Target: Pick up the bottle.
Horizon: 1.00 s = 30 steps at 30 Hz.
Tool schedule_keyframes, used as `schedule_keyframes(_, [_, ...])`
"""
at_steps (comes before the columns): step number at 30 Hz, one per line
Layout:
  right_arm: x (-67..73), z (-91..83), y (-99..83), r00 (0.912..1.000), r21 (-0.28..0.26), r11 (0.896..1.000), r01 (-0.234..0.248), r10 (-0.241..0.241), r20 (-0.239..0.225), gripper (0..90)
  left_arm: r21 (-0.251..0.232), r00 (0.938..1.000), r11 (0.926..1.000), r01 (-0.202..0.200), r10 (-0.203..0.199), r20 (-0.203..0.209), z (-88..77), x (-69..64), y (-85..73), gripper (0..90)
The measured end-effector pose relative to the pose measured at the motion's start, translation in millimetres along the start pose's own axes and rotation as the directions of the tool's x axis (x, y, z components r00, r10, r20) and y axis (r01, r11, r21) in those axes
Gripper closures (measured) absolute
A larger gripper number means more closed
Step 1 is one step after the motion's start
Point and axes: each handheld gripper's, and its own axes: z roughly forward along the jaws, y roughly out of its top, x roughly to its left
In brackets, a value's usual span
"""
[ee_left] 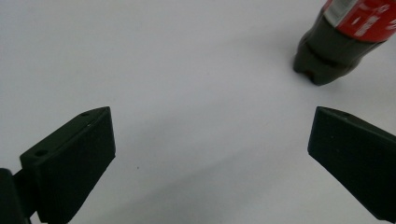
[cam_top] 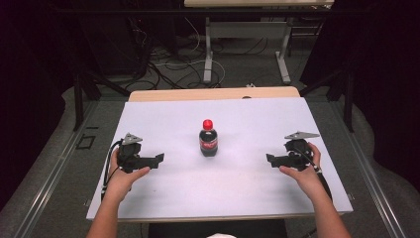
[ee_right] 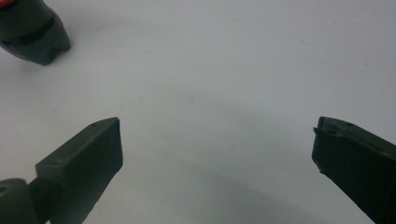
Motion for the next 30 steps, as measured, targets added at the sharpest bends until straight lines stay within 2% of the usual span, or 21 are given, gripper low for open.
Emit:
schedule_keyframes(1, [0.0, -2.3, 1.3, 1.0000, 0.000, 1.000, 0.006, -0.006, 0.000, 1.9, -0.015, 1.0000, 0.9999, 0.002, -0.002, 0.005, -0.8, -2.1, 1.2, 1.1])
schedule_keyframes(2, [0.9, -3.1, 2.2, 1.0000, 0.000, 1.000, -0.003, 0.003, -0.005, 2.3, -0.010, 0.9998, 0.9999, -0.013, 0.013, 0.015, -2.5, -3.1, 3.2, 1.1])
schedule_keyframes(4, [2.2, -5.3, 3.4, 1.0000, -0.003, 1.000, -0.002, 0.002, -0.008, 2.6, -0.012, 0.9996, 0.9998, -0.018, 0.018, 0.020, -3.6, -8.7, 5.7, 1.1])
schedule_keyframes(7, [4.4, -7.5, 4.5, 0.9999, -0.013, 1.000, 0.013, -0.013, 0.004, 3.1, -0.048, 0.9981, 0.9973, -0.055, 0.057, 0.026, -3.3, -19.7, 8.5, 1.1])
schedule_keyframes(9, [5.2, -10.4, 5.5, 0.9999, -0.021, 1.000, 0.014, -0.014, 0.003, 5.4, -0.066, 0.9974, 0.9964, -0.054, 0.057, 0.044, -1.3, -27.2, 9.8, 1.4])
schedule_keyframes(12, [7.3, -13.0, 6.2, 0.9999, -0.017, 1.000, 0.015, -0.015, 0.005, 6.8, -0.051, 0.9953, 0.9967, -0.063, 0.066, 0.071, 4.1, -36.8, 13.9, 1.9])
schedule_keyframes(13, [7.9, -13.7, 6.4, 0.9998, -0.013, 1.000, 0.017, -0.016, 0.009, 7.2, -0.037, 0.9936, 0.9963, -0.077, 0.080, 0.080, 6.0, -39.3, 16.1, 1.9])
schedule_keyframes(15, [7.9, -15.0, 6.5, 0.9994, -0.012, 0.999, 0.032, -0.032, 0.011, 7.8, -0.029, 0.9913, 0.9952, -0.093, 0.096, 0.090, 11.3, -45.2, 20.5, 2.2])
schedule_keyframes(18, [7.9, -16.4, 6.8, 0.9995, -0.013, 1.000, 0.028, -0.028, 0.011, 9.5, -0.022, 0.9868, 0.9931, -0.115, 0.117, 0.112, 21.9, -52.7, 28.7, 2.5])
schedule_keyframes(21, [7.4, -18.0, 7.2, 0.9991, -0.013, 0.999, 0.038, -0.038, 0.021, 12.2, -0.026, 0.9838, 0.9933, -0.113, 0.115, 0.137, 35.5, -60.4, 36.9, 2.8])
schedule_keyframes(24, [8.9, -19.2, 8.0, 0.9985, -0.012, 0.999, 0.052, -0.052, 0.015, 13.0, -0.031, 0.9823, 0.9927, -0.117, 0.120, 0.144, 49.0, -70.4, 43.5, 3.3])
schedule_keyframes(26, [9.8, -19.2, 8.2, 0.9988, -0.013, 0.999, 0.047, -0.047, 0.014, 13.1, -0.012, 0.9791, 0.9906, -0.136, 0.136, 0.151, 57.1, -75.3, 47.9, 3.3])
schedule_keyframes(30, [12.2, -19.7, 8.4, 0.9987, -0.011, 0.999, 0.050, -0.050, -0.001, 13.0, 0.007, 0.9774, 0.9894, -0.145, 0.142, 0.156, 71.8, -84.8, 53.7, 3.2])
